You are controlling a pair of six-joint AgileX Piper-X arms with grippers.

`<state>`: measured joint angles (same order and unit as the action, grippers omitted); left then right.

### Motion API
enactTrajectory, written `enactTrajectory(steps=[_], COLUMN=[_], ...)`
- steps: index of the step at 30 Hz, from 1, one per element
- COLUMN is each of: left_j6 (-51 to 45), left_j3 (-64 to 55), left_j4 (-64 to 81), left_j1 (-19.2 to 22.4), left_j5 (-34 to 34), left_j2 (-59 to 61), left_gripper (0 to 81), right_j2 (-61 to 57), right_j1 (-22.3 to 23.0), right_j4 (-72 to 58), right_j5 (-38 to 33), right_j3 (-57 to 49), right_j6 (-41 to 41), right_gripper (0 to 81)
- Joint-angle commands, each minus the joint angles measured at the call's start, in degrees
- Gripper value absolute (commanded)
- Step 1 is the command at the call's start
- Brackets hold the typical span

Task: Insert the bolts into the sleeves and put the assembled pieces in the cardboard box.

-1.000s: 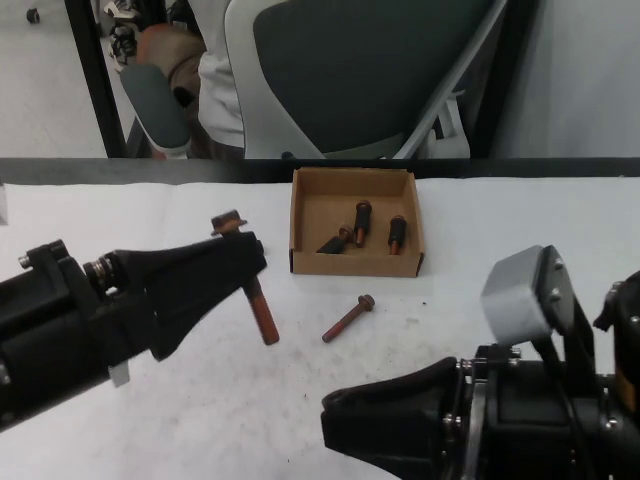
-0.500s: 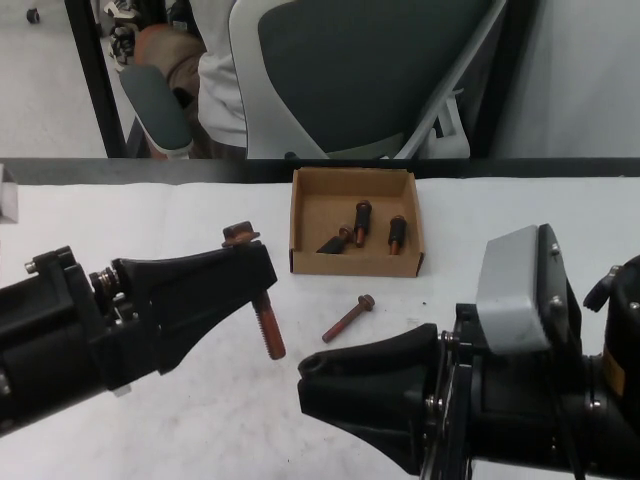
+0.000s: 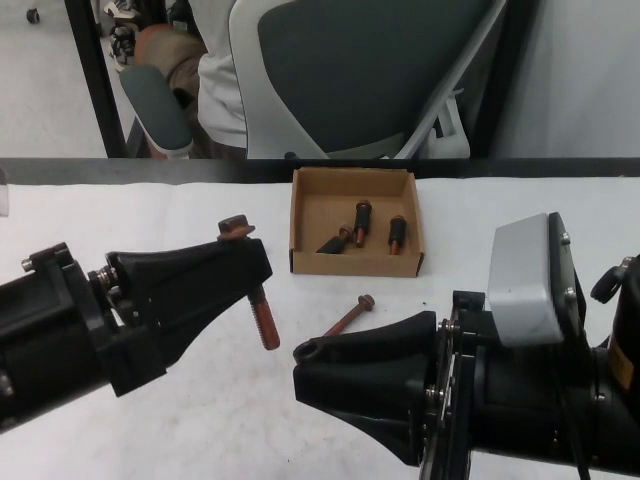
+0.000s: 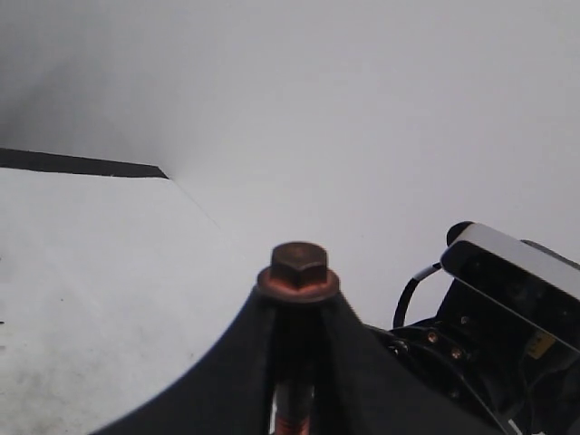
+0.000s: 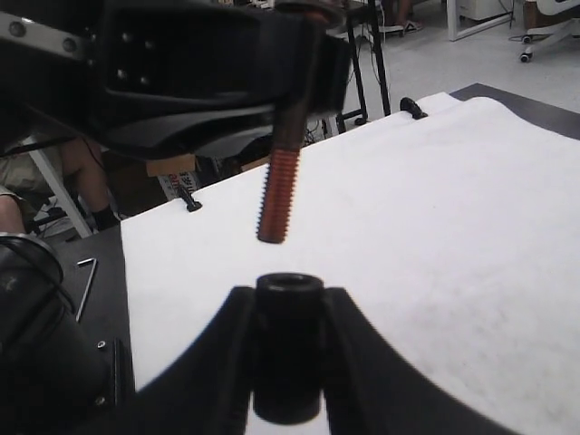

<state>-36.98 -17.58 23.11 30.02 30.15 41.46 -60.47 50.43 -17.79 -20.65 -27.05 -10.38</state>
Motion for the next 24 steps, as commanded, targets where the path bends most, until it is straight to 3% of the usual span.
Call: enactTrajectory(steps=[1,8,24], left_j6=[3.30,3.58,3.95], left_j3=[-0.19,-0.19,-0.19], left_j4=[3.89,7.95,9.00], left_j1=[0.93,3.25,3.24], left_j5=[2.19,2.53,2.71], left_j2=[0.93,4.58,4.80], left_gripper=[0.8,0.8,0.8], right_j2=[0.09,0.09,0.09], right_j1=[-0.01,-0.01,-0.01], right_j4=[-1.35,-1.35,-2.57], right_j5=[-0.30,-1.59,-1.58], right_j3=[-0.44,-0.44,-0.44], right_j6=[0.10,0.10,0.10], right_gripper=[0.2,0.2,0.2])
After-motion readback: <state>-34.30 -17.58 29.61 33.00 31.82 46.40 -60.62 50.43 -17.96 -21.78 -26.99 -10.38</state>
